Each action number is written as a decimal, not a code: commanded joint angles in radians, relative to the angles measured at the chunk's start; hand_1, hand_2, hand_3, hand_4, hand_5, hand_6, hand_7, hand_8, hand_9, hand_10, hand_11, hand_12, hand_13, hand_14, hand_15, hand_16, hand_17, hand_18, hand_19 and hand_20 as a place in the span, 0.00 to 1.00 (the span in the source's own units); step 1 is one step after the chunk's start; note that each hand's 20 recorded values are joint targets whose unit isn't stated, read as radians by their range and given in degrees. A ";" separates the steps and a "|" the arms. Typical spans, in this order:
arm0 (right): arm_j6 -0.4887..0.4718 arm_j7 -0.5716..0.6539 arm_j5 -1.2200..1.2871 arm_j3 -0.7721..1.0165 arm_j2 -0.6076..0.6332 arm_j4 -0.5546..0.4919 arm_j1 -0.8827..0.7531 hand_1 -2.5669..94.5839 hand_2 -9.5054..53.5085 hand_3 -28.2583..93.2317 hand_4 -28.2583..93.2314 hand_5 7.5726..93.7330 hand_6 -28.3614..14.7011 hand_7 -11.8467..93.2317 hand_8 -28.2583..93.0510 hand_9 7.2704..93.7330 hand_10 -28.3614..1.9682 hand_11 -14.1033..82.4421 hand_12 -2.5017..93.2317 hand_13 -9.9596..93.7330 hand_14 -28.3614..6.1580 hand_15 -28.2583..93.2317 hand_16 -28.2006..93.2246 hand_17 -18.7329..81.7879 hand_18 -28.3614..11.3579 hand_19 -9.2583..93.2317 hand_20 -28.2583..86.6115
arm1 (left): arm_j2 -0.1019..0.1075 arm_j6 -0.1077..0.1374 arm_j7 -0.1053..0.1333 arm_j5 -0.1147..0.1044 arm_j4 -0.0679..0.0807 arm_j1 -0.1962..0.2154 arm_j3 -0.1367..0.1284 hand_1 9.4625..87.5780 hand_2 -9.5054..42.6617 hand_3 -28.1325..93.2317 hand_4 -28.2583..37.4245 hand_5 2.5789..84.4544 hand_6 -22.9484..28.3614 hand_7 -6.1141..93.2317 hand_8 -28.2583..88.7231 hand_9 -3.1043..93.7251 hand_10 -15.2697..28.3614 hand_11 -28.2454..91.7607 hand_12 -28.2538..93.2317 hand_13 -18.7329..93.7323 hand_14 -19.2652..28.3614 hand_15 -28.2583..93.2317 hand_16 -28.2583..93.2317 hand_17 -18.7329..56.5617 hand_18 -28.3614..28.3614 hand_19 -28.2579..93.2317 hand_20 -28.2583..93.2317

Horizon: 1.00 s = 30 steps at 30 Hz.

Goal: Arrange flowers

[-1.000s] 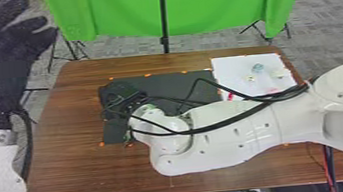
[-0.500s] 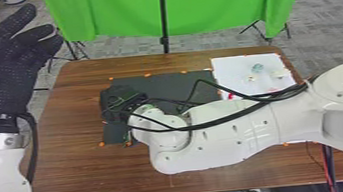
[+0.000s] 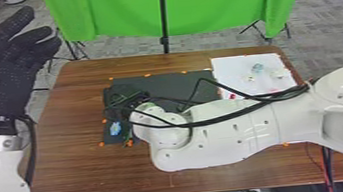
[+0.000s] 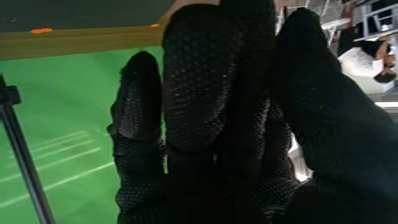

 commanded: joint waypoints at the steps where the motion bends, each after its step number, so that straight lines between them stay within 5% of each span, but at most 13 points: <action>1: -0.042 -0.094 -0.001 0.045 0.037 -0.034 -0.022 0.52 0.00 0.77 0.00 0.72 0.78 0.28 0.18 0.95 0.73 0.35 0.23 0.90 0.74 0.68 0.39 0.59 0.31 1.00 0.32 | -0.044 0.015 -0.028 0.001 -0.017 0.082 -0.040 0.17 0.32 0.89 0.08 0.42 0.64 0.25 0.15 0.40 0.84 0.49 0.33 0.40 1.00 0.69 0.15 0.15 0.95 0.74 0.36; 4: -0.105 -0.116 -0.019 0.102 0.071 -0.061 -0.079 0.51 0.00 0.79 0.00 0.71 0.77 0.28 0.18 0.93 0.68 0.39 0.22 0.89 0.73 0.70 0.40 0.58 0.30 1.00 0.33 | -0.071 0.018 -0.063 0.005 -0.019 0.119 -0.061 0.17 0.32 0.89 0.08 0.42 0.64 0.25 0.15 0.40 0.84 0.49 0.33 0.40 1.00 0.69 0.15 0.15 0.95 0.74 0.36; 6: -0.166 -0.129 -0.040 0.202 0.106 -0.085 -0.195 0.50 0.01 0.80 0.00 0.70 0.77 0.28 0.18 0.92 0.67 0.40 0.21 0.88 0.72 0.71 0.40 0.58 0.29 1.00 0.33 | -0.110 0.020 -0.139 0.020 -0.026 0.138 -0.086 0.17 0.32 0.89 0.08 0.42 0.64 0.25 0.15 0.40 0.84 0.49 0.33 0.40 1.00 0.69 0.15 0.15 0.95 0.74 0.36; 7: -0.136 -0.116 -0.034 0.183 0.122 -0.102 -0.167 0.49 0.02 0.80 0.00 0.69 0.77 0.28 0.18 0.91 0.66 0.41 0.21 0.88 0.71 0.71 0.39 0.57 0.29 0.99 0.32 | -0.098 0.021 -0.110 0.018 -0.022 0.141 -0.085 0.17 0.32 0.89 0.08 0.43 0.64 0.25 0.15 0.40 0.84 0.49 0.33 0.40 1.00 0.69 0.15 0.15 0.95 0.74 0.36; 10: -0.150 -0.114 -0.043 0.253 0.184 -0.135 -0.249 0.47 0.03 0.82 0.00 0.68 0.76 0.28 0.17 0.89 0.63 0.41 0.20 0.85 0.68 0.71 0.39 0.55 0.28 0.97 0.32 | -0.120 0.030 -0.143 0.006 -0.017 0.141 -0.065 0.17 0.32 0.89 0.08 0.43 0.64 0.25 0.15 0.40 0.84 0.49 0.33 0.40 1.00 0.69 0.15 0.15 0.95 0.74 0.36; 25: -0.013 -0.080 -0.004 0.635 0.413 -0.293 -0.529 0.41 0.06 0.85 0.00 0.64 0.72 0.27 0.12 0.82 0.56 0.39 0.19 0.80 0.59 0.70 0.36 0.51 0.26 0.94 0.30 | -0.158 0.037 -0.146 0.009 -0.026 0.226 -0.076 0.17 0.31 0.89 0.08 0.43 0.64 0.25 0.15 0.40 0.83 0.49 0.33 0.40 1.00 0.69 0.15 0.15 0.95 0.74 0.36; 30: 0.017 -0.042 -0.026 0.759 0.472 -0.339 -0.627 0.40 0.07 0.85 0.00 0.63 0.70 0.27 0.12 0.80 0.56 0.39 0.18 0.79 0.58 0.70 0.35 0.50 0.24 0.94 0.30 | -0.168 0.041 -0.167 0.015 -0.028 0.221 -0.075 0.17 0.31 0.89 0.08 0.43 0.64 0.25 0.15 0.40 0.83 0.49 0.33 0.40 1.00 0.68 0.15 0.15 0.95 0.74 0.36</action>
